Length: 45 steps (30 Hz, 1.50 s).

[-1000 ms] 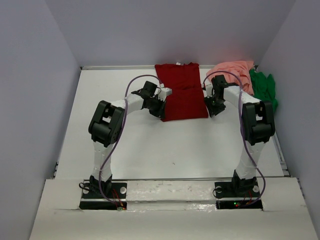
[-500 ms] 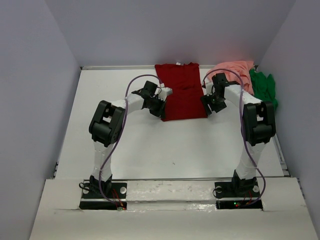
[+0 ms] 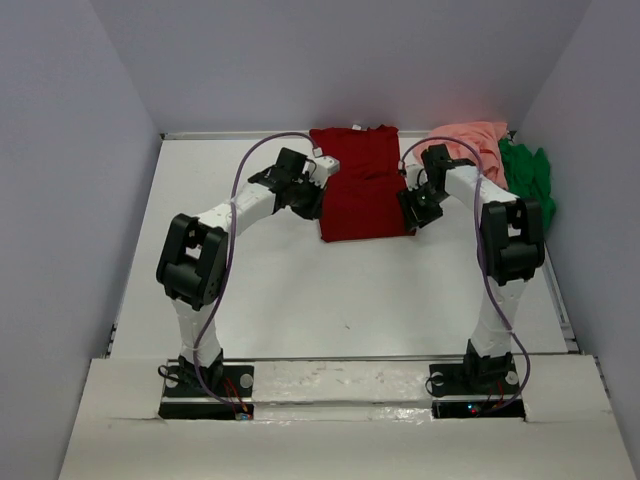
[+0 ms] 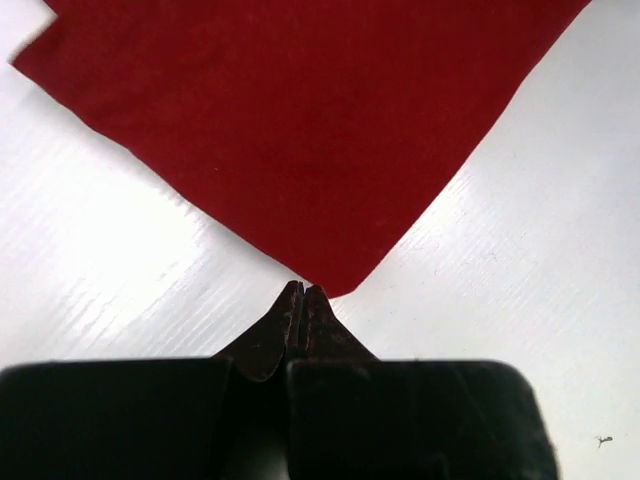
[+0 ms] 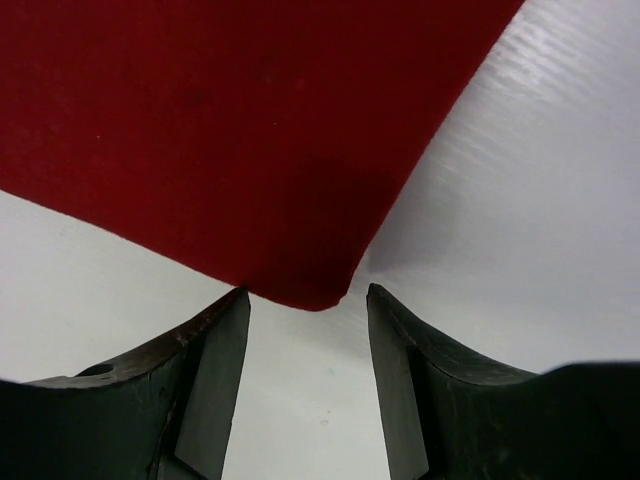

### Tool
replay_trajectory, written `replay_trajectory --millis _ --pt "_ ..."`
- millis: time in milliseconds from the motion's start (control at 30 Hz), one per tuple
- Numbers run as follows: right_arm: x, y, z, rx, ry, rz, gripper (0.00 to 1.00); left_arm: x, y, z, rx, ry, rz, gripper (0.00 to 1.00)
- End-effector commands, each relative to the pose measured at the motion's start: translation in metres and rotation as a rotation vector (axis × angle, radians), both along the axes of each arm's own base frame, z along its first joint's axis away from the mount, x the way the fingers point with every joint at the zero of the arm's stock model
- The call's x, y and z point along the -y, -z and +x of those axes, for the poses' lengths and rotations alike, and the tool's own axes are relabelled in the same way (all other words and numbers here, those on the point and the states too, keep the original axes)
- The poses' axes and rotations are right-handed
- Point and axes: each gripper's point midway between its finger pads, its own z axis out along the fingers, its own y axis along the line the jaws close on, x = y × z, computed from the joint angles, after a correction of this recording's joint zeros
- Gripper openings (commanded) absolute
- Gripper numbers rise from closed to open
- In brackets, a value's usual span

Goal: Fold and stack the t-shirts
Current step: Grab one side of the 2/3 rectangular tshirt with both arms

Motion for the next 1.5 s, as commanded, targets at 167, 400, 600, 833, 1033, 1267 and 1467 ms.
replay_trajectory --millis 167,400,600,833,1033,1267,1467 --pt "-0.002 0.016 0.001 -0.058 0.001 0.020 0.55 -0.024 -0.013 0.003 0.041 -0.049 -0.007 0.00" --pt "-0.004 0.028 -0.004 -0.095 -0.003 0.028 0.53 -0.028 -0.008 0.003 0.026 -0.058 -0.012 0.00" --pt "-0.005 0.030 -0.006 -0.107 -0.010 0.037 0.32 -0.032 -0.002 0.001 0.005 -0.068 -0.022 0.00" --pt "-0.005 0.033 -0.011 -0.122 -0.013 0.038 0.13 -0.041 -0.003 0.007 -0.013 -0.107 -0.055 0.00" --pt "-0.006 0.033 -0.012 -0.132 -0.012 0.040 0.05 -0.049 0.008 -0.002 -0.103 -0.138 -0.149 0.11" --pt "-0.004 0.035 -0.012 -0.136 -0.011 0.028 0.02 -0.026 0.008 -0.030 -0.225 -0.066 -0.329 0.45" --pt "-0.003 0.035 -0.011 -0.137 -0.015 0.024 0.02 -0.017 0.013 -0.039 -0.263 -0.050 -0.364 0.58"
